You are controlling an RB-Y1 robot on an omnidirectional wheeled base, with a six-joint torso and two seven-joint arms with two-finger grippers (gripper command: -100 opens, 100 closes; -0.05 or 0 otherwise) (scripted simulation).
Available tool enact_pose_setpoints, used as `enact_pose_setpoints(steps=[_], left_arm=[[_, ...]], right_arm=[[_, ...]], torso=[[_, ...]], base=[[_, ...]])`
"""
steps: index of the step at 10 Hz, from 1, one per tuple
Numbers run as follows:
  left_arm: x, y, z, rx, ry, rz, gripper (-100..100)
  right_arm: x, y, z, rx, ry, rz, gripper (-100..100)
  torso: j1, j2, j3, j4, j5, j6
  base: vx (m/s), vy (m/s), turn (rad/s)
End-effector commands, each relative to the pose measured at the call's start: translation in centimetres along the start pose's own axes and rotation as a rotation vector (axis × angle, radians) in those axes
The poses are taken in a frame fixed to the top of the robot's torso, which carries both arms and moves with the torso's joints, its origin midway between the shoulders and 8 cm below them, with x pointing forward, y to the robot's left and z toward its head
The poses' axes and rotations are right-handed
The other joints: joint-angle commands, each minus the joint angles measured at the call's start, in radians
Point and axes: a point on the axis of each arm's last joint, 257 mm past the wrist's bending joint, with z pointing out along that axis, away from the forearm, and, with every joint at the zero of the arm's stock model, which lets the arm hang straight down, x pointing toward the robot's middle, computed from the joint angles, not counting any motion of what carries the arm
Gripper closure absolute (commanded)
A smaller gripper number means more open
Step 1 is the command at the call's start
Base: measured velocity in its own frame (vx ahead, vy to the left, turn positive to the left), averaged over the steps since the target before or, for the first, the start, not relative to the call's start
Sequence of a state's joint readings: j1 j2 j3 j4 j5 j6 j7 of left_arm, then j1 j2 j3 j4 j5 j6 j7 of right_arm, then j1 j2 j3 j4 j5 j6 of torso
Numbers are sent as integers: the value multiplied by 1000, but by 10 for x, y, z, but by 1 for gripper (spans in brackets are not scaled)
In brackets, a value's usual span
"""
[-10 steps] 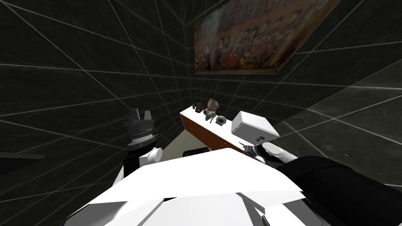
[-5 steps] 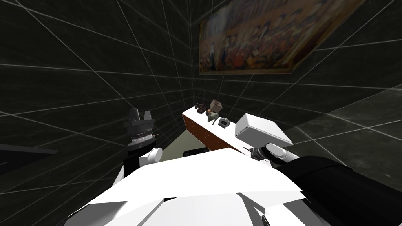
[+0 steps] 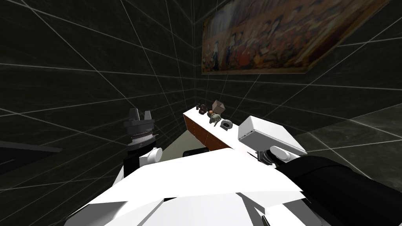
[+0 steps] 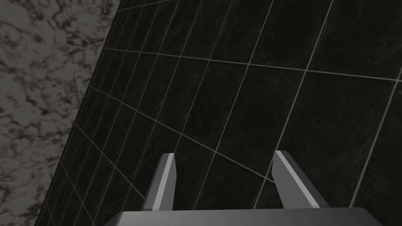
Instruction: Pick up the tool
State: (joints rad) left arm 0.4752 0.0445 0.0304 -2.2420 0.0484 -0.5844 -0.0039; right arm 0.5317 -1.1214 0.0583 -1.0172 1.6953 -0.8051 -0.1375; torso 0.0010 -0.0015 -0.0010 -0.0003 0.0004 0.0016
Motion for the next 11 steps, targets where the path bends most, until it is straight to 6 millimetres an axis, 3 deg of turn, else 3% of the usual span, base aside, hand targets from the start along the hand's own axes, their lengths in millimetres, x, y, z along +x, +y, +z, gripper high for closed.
enact_pose_setpoints(steps=[1,2,3,4,5,7,8,9,11], left_arm=[[0,0,0,0,0,0,0],[0,0,0,0,0,0,0],[0,0,0,0,0,0,0],[0,0,0,0,0,0,0],[0,0,0,0,0,0,0],[0,0,0,0,0,0,0],[0,0,0,0,0,0,0],[0,0,0,0,0,0,0],[0,0,0,0,0,0,0]], right_arm=[[15,1,3,6,38,-32,-100],[24,4,6,7,61,-54,-100],[18,2,5,5,47,-39,-100],[19,2,5,6,49,-43,0],[23,15,17,4,50,-30,-100],[26,28,29,1,52,-19,-100],[25,24,26,0,51,-22,-100],[25,25,27,1,51,-22,100],[25,24,26,2,51,-23,100]], torso=[[0,0,0,0,0,0],[0,0,0,0,0,0],[-1,0,0,0,0,0],[0,1,1,0,0,0],[1,3,2,1,0,0],[-1,6,3,1,0,0],[-1,6,3,1,0,0],[-1,5,3,1,0,1],[-1,5,3,1,-1,1]], base=[[65,-17,65],[74,-22,48],[34,-12,9],[6,-2,0],[-2,-24,88],[-25,-28,85],[-10,-10,21],[0,0,0],[0,0,0]])
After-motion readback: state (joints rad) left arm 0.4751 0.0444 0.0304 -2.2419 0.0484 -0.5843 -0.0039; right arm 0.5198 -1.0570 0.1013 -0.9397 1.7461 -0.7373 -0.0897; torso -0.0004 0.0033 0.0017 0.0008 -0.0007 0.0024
